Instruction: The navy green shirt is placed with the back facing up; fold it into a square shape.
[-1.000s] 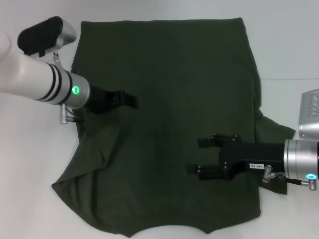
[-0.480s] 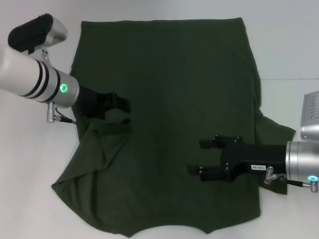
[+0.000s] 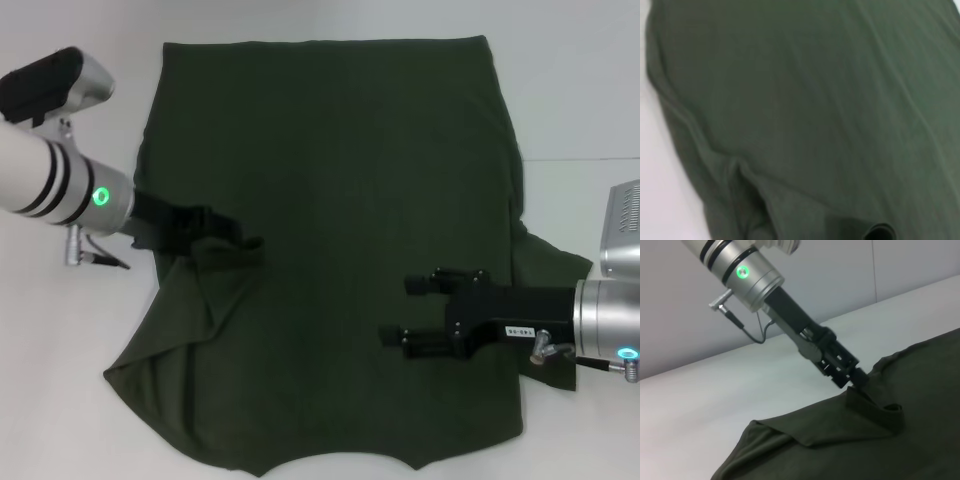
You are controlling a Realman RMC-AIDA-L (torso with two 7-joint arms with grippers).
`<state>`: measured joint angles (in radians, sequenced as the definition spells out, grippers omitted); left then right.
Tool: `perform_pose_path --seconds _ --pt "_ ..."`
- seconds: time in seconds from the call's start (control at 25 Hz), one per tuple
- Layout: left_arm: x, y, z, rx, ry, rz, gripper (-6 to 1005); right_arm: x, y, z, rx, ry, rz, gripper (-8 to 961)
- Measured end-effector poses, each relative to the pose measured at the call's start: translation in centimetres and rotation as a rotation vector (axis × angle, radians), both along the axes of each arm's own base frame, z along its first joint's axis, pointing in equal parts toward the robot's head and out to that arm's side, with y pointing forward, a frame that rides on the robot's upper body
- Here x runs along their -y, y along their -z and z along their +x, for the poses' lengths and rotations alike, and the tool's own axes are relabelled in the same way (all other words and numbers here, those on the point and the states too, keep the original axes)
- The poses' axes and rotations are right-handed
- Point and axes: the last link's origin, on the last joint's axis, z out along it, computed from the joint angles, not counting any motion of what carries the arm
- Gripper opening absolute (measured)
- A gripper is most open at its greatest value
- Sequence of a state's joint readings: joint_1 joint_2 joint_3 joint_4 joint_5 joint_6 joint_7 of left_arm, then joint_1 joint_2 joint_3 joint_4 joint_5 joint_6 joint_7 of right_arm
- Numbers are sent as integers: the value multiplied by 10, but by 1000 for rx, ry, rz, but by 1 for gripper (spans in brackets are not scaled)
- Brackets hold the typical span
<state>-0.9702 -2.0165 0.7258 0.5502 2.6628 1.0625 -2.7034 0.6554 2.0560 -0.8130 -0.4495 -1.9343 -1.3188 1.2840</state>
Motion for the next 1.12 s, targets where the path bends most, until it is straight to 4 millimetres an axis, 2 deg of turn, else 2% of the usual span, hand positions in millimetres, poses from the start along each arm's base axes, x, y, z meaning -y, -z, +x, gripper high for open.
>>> perform_pose_path --seconds 0.32,0.64,1.04,1.12 --pt "9 6 -14 8 -22 -3 827 -2 -1 -2 -2 -2 -2 924" --pt "8 17 -9 17 33 20 827 -3 -2 -3 -1 -4 -3 924" --pt "9 26 -14 -4 57 26 824 -4 -4 -3 -2 2 -4 924" --pt "11 29 -6 30 64 -1 824 -4 -4 -3 -2 3 -4 925"
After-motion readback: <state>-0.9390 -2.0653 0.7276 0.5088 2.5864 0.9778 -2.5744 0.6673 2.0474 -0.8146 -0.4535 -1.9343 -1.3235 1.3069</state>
